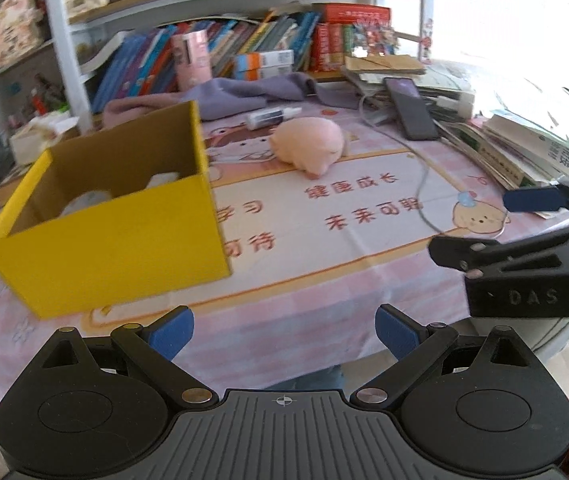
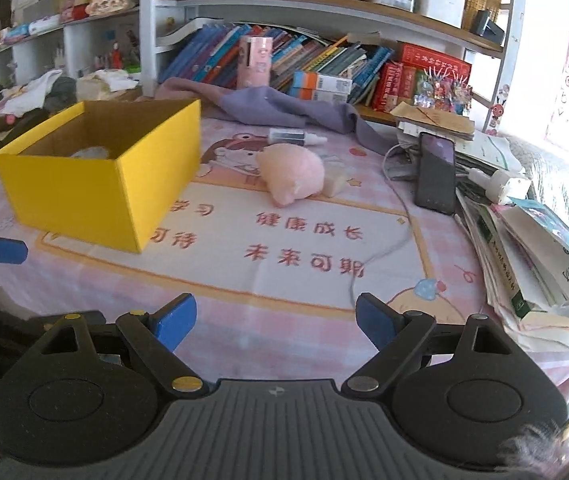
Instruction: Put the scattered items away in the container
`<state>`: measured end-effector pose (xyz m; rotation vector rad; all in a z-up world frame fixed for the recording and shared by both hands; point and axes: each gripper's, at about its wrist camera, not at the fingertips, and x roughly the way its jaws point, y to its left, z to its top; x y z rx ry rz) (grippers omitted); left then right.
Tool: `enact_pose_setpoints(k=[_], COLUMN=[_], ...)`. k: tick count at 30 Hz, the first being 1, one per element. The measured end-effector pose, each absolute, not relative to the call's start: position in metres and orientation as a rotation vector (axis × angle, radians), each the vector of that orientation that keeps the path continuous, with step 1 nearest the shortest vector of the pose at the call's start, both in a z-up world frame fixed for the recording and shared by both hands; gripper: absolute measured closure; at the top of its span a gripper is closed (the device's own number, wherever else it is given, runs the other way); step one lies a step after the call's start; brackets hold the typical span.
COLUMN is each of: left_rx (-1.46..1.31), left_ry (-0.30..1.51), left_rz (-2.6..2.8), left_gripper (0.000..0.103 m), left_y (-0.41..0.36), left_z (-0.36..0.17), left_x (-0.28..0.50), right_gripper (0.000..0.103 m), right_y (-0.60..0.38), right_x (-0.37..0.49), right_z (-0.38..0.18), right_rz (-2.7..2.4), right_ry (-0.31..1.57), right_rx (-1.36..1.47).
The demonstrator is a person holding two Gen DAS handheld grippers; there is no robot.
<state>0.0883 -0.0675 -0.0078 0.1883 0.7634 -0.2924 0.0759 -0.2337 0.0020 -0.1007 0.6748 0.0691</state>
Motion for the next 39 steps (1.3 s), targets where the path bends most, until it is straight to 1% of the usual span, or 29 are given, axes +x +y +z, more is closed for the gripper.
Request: enact_pose_setpoints(k=[10,14,17,24,32,39], left_rx=[0.218,0.224,0.213,0.168,0.071,0.021], left_ry=[0.749,0.754,0.762,0.785,0.800,0.798], left_rz=[-0.379,-0.403,-0.397,-0.314,-0.164,-0.066], left_gripper=[0.004,0.004,0.004,0.004,0.004,0.004], left_y=[-0.109,-0.130,-0.142,-0.162,-0.170,-0.189], left_z=[-0.013,-0.016,-0.018,-0.016,-0.005,-0.007], left_x=[0.127,0.148,0.165,0.205,0.258,0.310], right_gripper=[0.019,0.026,0.028,0.029,0.036,0.036], right_y=[-0.264,-0.281,-0.295,-0.331,-0.363,-0.373], right_x=[0.120,0.137,0.153,0.193,0.248,0.296], right_z=[0.001,0.002,0.002,0.004,-0.002,-0.017], right_rz=[0.054,0.055,0.054,0.080,0.157,0.242], right_ry=[0.687,0.691,0.698,0.710,0.744,0.760], right_rx=[-0.116,-0.126,-0.132,-0.130,-0.117,-0.157])
